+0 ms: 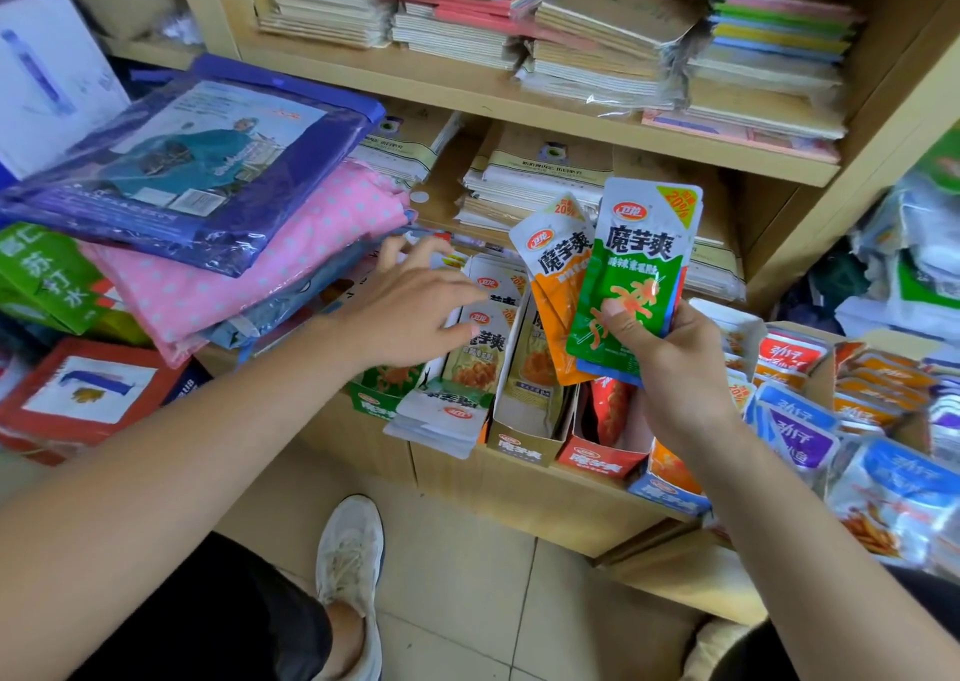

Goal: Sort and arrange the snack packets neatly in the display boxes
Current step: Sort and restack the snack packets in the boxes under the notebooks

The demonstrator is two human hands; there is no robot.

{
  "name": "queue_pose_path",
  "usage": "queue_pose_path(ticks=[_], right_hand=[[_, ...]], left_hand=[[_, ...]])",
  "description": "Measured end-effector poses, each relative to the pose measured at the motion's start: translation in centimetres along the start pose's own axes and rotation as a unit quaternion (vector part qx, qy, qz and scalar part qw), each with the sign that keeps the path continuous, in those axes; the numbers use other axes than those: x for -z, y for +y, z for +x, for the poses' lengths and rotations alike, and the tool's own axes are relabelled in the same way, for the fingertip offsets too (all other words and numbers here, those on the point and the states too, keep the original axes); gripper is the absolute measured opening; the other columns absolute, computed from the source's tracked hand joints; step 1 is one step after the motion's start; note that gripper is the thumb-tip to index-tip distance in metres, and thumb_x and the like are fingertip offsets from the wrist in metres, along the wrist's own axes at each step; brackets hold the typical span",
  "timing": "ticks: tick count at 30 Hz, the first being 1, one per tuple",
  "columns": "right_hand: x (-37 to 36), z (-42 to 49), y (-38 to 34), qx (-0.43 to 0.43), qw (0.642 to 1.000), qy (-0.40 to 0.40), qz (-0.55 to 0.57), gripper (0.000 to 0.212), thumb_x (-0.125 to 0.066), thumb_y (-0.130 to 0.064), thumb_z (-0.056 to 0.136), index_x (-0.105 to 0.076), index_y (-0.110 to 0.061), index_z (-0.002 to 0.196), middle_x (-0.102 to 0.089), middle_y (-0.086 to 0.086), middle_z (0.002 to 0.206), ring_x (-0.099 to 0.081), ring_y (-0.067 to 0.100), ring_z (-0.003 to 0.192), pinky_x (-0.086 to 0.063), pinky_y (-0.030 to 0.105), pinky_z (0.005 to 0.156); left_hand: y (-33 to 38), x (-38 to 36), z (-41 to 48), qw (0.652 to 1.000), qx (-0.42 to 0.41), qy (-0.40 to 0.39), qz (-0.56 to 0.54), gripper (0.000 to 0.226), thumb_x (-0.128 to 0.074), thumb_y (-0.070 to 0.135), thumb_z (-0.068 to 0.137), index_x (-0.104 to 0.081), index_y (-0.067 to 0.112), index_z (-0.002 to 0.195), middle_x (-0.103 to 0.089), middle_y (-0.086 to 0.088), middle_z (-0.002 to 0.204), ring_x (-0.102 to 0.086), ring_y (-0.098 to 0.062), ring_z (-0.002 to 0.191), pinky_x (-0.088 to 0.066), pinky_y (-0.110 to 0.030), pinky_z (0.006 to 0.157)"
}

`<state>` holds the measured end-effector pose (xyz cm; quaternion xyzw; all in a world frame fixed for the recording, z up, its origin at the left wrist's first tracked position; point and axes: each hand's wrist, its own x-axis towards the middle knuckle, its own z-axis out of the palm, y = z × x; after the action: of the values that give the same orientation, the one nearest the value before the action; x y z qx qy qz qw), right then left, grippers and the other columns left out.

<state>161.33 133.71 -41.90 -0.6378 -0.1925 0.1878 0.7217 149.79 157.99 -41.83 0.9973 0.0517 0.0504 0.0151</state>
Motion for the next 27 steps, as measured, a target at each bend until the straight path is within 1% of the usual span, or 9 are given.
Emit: queue_pose_path(ticks=[3,7,10,14,18,21,23,24,27], right_hand=[[0.1,0.1,0.0,0.000,1.000,-0.002,0.003,0.015,-0.067,-0.013,0.092,-0.070,-0.016,0.106,-0.077,0.003,0.103,-0.075,0.025,0.095,-0.062,0.041,0.078],[0.1,0.1,0.1,-0.001,1.000,-0.007,0.012,0.014,-0.068,-0.011,0.092,-0.071,-0.015,0.105,-0.077,0.005,0.102,-0.075,0.028,0.094,-0.062,0.043,0.077],[0.0,0.3,0.2,-0.002,1.000,0.001,0.012,0.015,-0.069,-0.011,0.091,-0.071,-0.013,0.106,-0.077,0.006,0.102,-0.075,0.028,0.093,-0.062,0.045,0.078],[0.1,0.3,0.2,-0.004,1.000,0.000,0.019,0.017,-0.070,-0.011,0.091,-0.070,-0.012,0.108,-0.077,0.009,0.104,-0.075,0.029,0.094,-0.061,0.046,0.081],[0.2,0.3,0.2,-0.007,1.000,-0.003,0.018,0.017,-0.070,-0.012,0.091,-0.070,-0.013,0.108,-0.077,0.008,0.105,-0.074,0.029,0.095,-0.060,0.047,0.083],[0.2,0.3,0.1,-0.006,1.000,-0.004,0.019,0.015,-0.070,-0.012,0.091,-0.071,-0.015,0.106,-0.077,0.007,0.104,-0.075,0.027,0.095,-0.061,0.045,0.082],[0.1,0.2,0.1,-0.003,1.000,-0.002,0.017,0.015,-0.070,-0.012,0.091,-0.071,-0.015,0.105,-0.077,0.006,0.104,-0.075,0.027,0.095,-0.061,0.044,0.082],[0.1,0.2,0.0,0.000,1.000,-0.002,0.016,0.014,-0.070,-0.012,0.091,-0.071,-0.016,0.104,-0.077,0.006,0.103,-0.075,0.027,0.094,-0.062,0.043,0.082],[0.1,0.2,0.0,0.003,1.000,-0.004,0.012,0.013,-0.070,-0.011,0.091,-0.071,-0.018,0.102,-0.078,0.004,0.102,-0.075,0.026,0.094,-0.061,0.044,0.082]], left_hand=[[0.6,-0.4,2.5,0.991,-0.008,-0.077,0.110,0.047,-0.047,0.053,0.098,-0.054,0.027,0.136,-0.060,0.012,0.132,-0.013,-0.025,0.149,-0.012,-0.054,0.108],[0.9,-1.2,4.0,0.990,0.004,-0.062,0.130,0.042,-0.054,0.051,0.094,-0.056,0.021,0.123,-0.062,0.005,0.124,-0.021,-0.025,0.144,-0.011,-0.053,0.102],[0.8,-1.5,4.4,0.990,0.014,-0.050,0.128,0.036,-0.059,0.050,0.093,-0.062,0.021,0.114,-0.062,0.005,0.117,-0.030,-0.023,0.130,-0.015,-0.047,0.092],[1.0,-1.3,4.5,0.988,0.007,-0.057,0.141,0.024,-0.064,0.045,0.093,-0.073,0.025,0.104,-0.060,0.004,0.116,-0.030,-0.026,0.125,-0.018,-0.049,0.095],[0.3,-0.5,3.7,0.999,-0.004,0.005,0.044,0.006,-0.073,0.039,0.088,-0.072,0.033,0.088,-0.060,0.019,0.109,-0.031,-0.021,0.131,-0.012,-0.039,0.092],[-0.7,0.8,1.9,0.998,-0.018,0.043,-0.030,0.013,-0.075,0.033,0.084,-0.067,0.034,0.074,-0.061,0.026,0.090,-0.036,-0.017,0.129,-0.010,-0.033,0.087],[-1.2,1.9,0.4,0.995,-0.011,0.056,-0.080,0.009,-0.075,0.034,0.083,-0.072,0.033,0.075,-0.062,0.025,0.087,-0.043,-0.013,0.124,-0.015,-0.034,0.089],[-1.3,2.6,-0.4,0.992,-0.007,0.049,-0.112,0.007,-0.072,0.040,0.082,-0.074,0.035,0.077,-0.064,0.024,0.088,-0.046,-0.009,0.120,-0.017,-0.033,0.091],[-1.2,3.8,-2.8,0.977,-0.031,-0.013,-0.213,0.023,-0.057,0.052,0.079,-0.076,0.040,0.079,-0.070,0.022,0.086,-0.056,-0.003,0.108,-0.025,-0.033,0.096]])
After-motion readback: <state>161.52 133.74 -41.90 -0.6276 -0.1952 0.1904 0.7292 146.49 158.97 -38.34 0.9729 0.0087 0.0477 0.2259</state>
